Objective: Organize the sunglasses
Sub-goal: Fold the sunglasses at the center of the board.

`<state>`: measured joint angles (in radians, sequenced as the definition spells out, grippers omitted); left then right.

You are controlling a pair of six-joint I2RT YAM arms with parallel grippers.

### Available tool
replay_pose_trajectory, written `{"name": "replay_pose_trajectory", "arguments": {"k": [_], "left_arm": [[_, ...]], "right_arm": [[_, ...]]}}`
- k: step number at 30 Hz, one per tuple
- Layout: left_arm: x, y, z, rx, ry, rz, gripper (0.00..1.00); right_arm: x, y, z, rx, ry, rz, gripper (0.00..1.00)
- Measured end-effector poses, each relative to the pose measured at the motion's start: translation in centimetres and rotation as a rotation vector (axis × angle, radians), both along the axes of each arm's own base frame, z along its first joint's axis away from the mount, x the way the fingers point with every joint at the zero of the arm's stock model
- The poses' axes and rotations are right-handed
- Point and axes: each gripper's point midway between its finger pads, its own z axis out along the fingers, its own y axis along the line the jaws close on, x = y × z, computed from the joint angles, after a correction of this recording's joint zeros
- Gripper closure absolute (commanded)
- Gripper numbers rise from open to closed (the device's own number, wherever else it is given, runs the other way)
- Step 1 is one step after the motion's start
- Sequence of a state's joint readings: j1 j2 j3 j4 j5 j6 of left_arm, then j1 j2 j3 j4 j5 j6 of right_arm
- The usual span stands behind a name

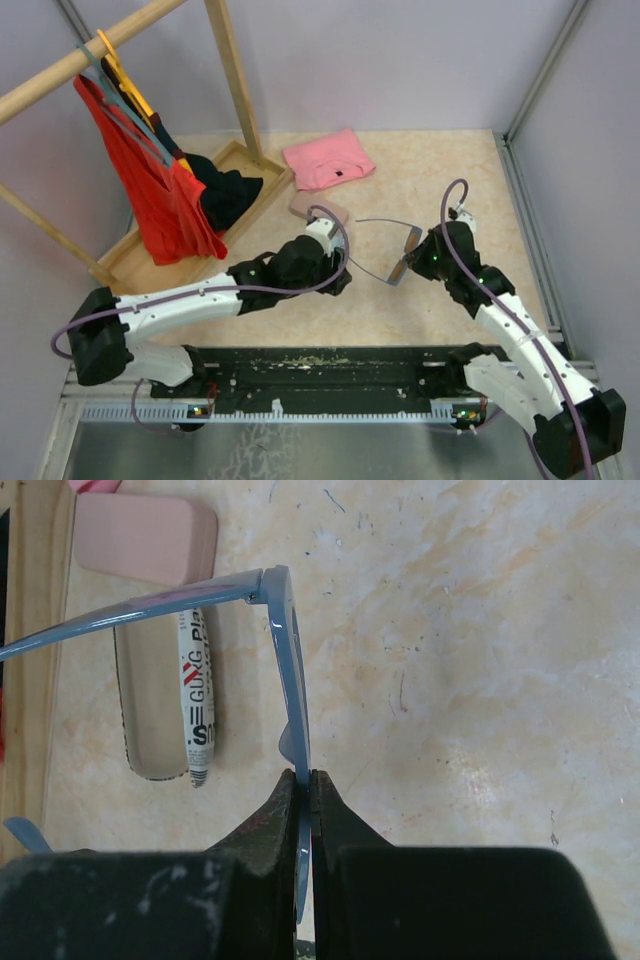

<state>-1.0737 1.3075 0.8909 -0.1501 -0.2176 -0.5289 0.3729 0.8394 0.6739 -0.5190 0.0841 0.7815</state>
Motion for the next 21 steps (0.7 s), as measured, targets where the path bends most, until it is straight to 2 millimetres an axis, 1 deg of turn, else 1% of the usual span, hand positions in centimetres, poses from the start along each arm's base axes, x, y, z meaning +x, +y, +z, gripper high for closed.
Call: {"name": "replay_pose_trajectory", "arguments": {"k": [3, 8, 12, 17, 21], "left_arm": [[0.5, -1.8, 0.1, 0.002, -0.015, 0.004, 0.42], [1.0, -3.6, -0.1, 0.019, -0.033, 0.017, 0.42], [1.8, -5.0, 0.0, 0.031, -0.046, 0.024, 0.42], [2.2, -5.9, -0.4, 0.049, -0.053, 0.026, 0.42], [2.4, -6.3, -0.5, 0.059, -0.058, 0.029, 0.42]], "right_arm": [[0.0, 0.0, 0.3, 0.003, -0.01, -0.002, 1.0], [-0.1, 0.0, 0.4, 0.005, -0.013, 0.004, 1.0], [-0.1, 0.1, 0.5, 0.01, -0.018, 0.01, 1.0], [-0.2, 0.2, 0.6, 0.005, -0.022, 0.026, 1.0], [-0.3, 0.4, 0.6, 0.008, -0.023, 0.044, 1.0]]}}
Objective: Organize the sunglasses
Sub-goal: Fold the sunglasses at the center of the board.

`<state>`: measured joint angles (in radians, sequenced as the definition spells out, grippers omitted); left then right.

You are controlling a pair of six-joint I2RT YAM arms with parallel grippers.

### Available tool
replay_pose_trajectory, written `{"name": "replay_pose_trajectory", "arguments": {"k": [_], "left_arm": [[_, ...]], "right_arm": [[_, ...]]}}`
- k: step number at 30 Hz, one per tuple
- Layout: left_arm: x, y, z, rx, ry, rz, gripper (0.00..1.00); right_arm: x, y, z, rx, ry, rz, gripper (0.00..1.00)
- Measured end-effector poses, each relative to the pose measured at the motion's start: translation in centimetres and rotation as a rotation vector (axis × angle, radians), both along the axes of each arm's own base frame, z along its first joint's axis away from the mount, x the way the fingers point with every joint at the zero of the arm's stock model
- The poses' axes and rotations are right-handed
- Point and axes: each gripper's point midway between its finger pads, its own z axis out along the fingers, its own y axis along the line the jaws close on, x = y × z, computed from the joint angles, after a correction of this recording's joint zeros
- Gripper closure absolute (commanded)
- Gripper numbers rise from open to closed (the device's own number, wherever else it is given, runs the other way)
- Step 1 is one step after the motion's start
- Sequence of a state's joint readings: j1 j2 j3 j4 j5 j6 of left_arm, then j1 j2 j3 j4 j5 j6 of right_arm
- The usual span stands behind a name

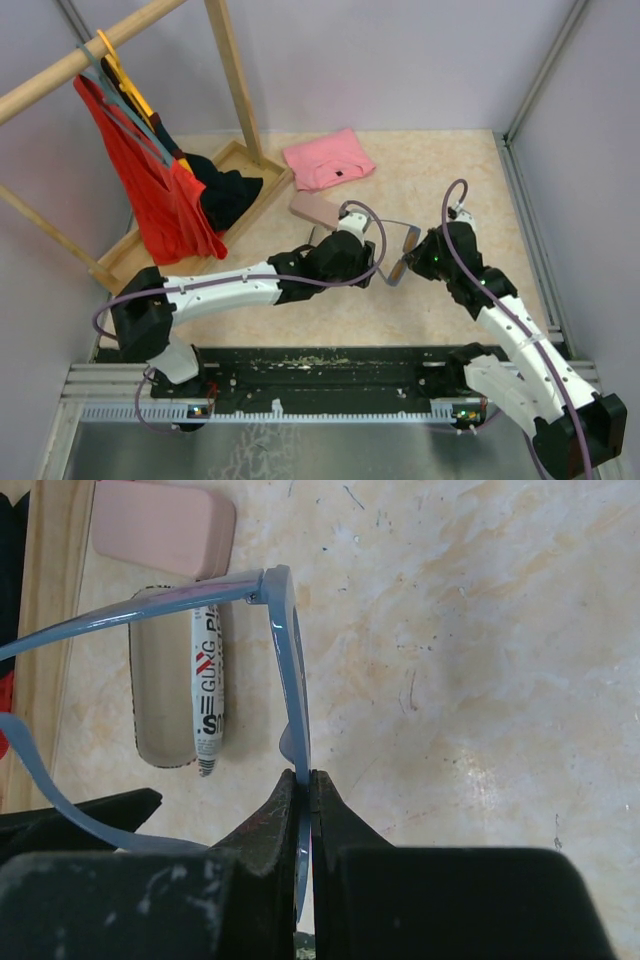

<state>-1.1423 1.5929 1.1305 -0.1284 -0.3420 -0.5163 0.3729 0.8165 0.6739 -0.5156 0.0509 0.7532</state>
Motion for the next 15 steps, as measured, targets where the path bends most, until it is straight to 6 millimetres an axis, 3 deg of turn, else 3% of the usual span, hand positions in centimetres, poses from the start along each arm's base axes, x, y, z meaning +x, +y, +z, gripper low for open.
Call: {"name": "replay_pose_trajectory", "arguments": {"k": [15], "left_arm": [[1.8, -2.5, -0.8, 0.053, -0.033, -0.001, 0.43]], "right_arm": [[-0.8, 1.1, -0.1, 0.013, 0.017, 0.089, 1.0]]}}
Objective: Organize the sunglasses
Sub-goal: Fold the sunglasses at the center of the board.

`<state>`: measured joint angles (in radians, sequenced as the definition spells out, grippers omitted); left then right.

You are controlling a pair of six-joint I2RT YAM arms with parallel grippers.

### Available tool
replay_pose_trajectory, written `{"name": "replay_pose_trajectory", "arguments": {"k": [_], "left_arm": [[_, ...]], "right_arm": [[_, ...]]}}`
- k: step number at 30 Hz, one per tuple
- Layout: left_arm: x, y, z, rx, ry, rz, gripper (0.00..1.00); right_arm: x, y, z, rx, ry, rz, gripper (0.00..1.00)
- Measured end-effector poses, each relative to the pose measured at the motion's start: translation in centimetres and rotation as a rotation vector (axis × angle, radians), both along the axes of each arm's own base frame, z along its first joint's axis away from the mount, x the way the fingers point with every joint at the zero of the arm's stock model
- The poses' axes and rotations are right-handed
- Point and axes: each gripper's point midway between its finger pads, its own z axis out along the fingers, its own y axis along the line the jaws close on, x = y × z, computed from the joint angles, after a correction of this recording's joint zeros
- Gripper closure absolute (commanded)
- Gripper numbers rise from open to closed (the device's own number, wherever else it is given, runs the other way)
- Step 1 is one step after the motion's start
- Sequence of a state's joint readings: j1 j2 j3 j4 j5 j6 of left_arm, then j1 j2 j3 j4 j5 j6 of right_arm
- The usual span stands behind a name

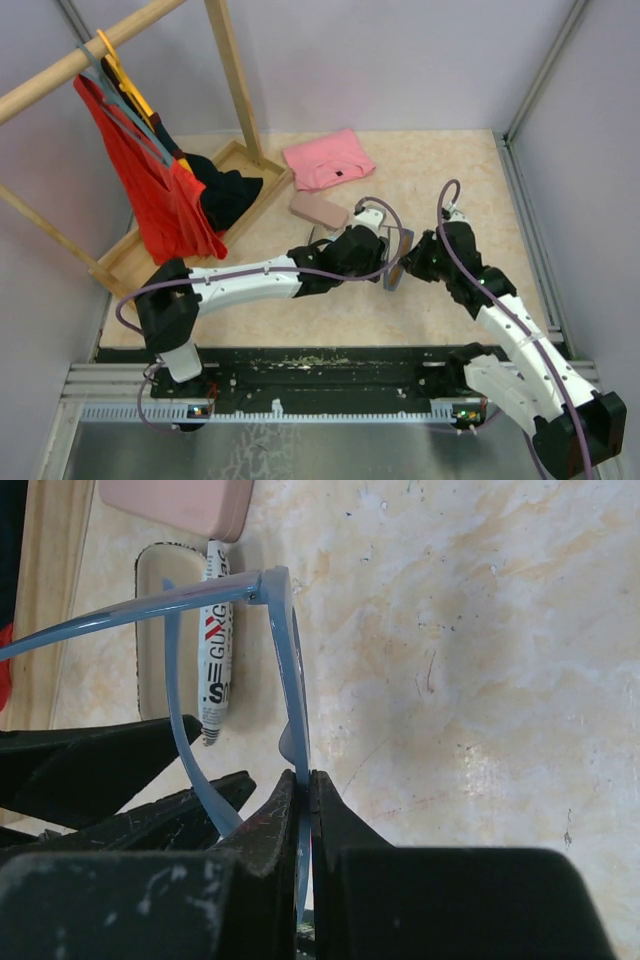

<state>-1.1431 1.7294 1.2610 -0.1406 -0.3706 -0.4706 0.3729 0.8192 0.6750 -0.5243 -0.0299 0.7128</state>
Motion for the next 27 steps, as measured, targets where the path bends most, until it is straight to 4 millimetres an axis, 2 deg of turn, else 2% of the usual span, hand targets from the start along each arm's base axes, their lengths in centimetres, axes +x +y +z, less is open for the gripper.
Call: {"name": "replay_pose_trajectory", "arguments": {"k": [27], "left_arm": [[0.7, -1.2, -0.6, 0.032, -0.008, -0.009, 0.45]], "right_arm": [[-0.2, 0.7, -0.8, 0.003, 0.034, 0.044, 1.0]]}}
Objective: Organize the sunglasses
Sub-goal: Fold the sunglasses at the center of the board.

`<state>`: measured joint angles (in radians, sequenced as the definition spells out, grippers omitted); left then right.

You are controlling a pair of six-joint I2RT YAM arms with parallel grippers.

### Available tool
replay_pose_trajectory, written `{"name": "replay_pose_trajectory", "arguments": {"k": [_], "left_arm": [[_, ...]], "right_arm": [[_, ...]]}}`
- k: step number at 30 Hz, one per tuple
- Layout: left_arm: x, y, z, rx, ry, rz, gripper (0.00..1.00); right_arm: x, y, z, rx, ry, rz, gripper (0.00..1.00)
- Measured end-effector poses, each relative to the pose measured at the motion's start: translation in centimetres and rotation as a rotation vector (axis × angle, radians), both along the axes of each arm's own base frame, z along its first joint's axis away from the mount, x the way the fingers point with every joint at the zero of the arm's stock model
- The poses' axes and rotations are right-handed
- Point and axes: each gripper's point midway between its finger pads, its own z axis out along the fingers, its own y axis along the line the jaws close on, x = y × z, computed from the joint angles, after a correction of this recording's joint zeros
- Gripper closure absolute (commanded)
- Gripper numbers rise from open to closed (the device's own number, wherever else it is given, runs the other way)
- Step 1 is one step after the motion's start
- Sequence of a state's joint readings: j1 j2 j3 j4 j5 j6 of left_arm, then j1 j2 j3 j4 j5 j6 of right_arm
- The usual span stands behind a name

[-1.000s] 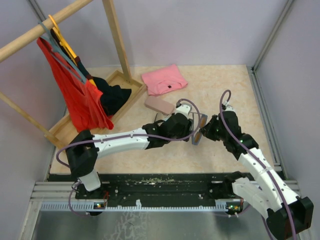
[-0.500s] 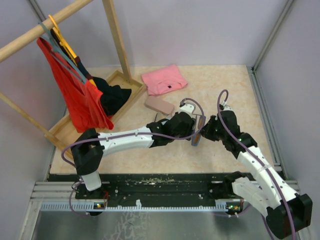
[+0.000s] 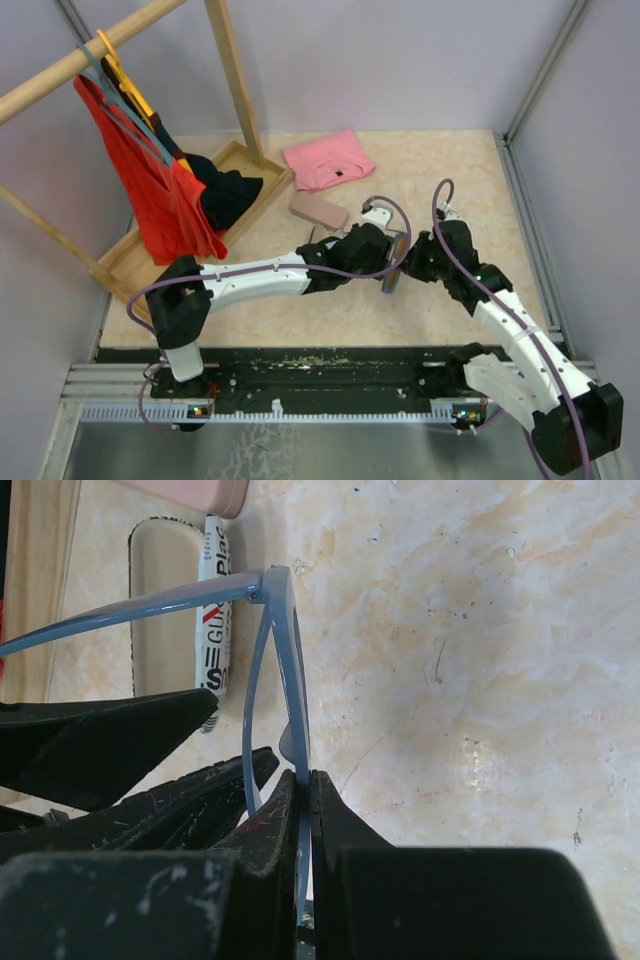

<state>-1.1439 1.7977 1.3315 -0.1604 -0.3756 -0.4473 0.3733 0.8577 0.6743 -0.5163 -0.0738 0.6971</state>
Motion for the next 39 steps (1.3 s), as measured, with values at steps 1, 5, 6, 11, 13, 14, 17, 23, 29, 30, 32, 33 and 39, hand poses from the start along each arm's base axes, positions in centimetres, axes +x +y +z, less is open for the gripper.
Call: {"name": "replay_pose_trajectory", "arguments": {"k": [1, 5, 6, 11, 13, 14, 17, 23, 29, 30, 32, 33, 39], "left_arm": [[0.0, 0.0, 0.0, -0.001, 0.0, 0.0, 0.44], [0.0, -0.1, 0.1, -0.002, -0.001, 0.0, 0.44], [0.0, -0.2, 0.2, -0.003, -0.002, -0.001, 0.44], [0.0, -0.2, 0.3, -0.003, -0.003, -0.001, 0.44], [0.0, -0.3, 0.2, -0.002, -0.004, -0.001, 0.44], [-0.1, -0.2, 0.2, -0.001, -0.004, -0.001, 0.44], [-0.1, -0.1, 0.2, 0.005, -0.005, 0.003, 0.44], [-2.3, 3.7, 2.0, -0.014, -0.014, -0.005, 0.43], [-3.9, 7.7, 9.7, -0.193, -0.103, -0.002, 0.39], [-4.0, 8.4, 11.0, -0.221, -0.124, 0.006, 0.38], [-3.9, 9.7, 13.3, -0.265, -0.165, 0.03, 0.37], [-3.8, 10.3, 14.2, -0.279, -0.183, 0.046, 0.37], [-2.1, 13.6, 15.0, -0.237, -0.22, 0.153, 0.37]], "right_arm": [[0.0, 0.0, -0.1, -0.001, 0.002, 0.002, 1.0], [-0.1, 0.1, -0.2, -0.005, 0.004, 0.011, 1.0], [-0.1, 0.1, -0.2, -0.006, 0.005, 0.011, 1.0], [-0.3, 0.2, -0.6, -0.007, 0.014, 0.017, 1.0], [-0.3, 0.2, -0.6, -0.009, 0.016, 0.018, 1.0], [-0.3, 0.1, -0.7, -0.011, 0.016, 0.016, 1.0], [-0.2, -0.3, -0.8, -0.032, 0.012, 0.005, 1.0], [0.1, -1.9, -0.8, -0.108, -0.025, -0.038, 1.0], [0.4, -2.9, -0.9, -0.184, -0.055, -0.028, 1.0], [0.4, -2.9, -0.9, -0.194, -0.06, -0.014, 1.0], [0.3, -2.7, -0.9, -0.214, -0.074, 0.023, 1.0], [0.2, -2.7, -0.8, -0.235, -0.085, 0.043, 1.0], [-1.1, 1.5, 0.9, -0.358, -0.201, 0.263, 1.0]]}}
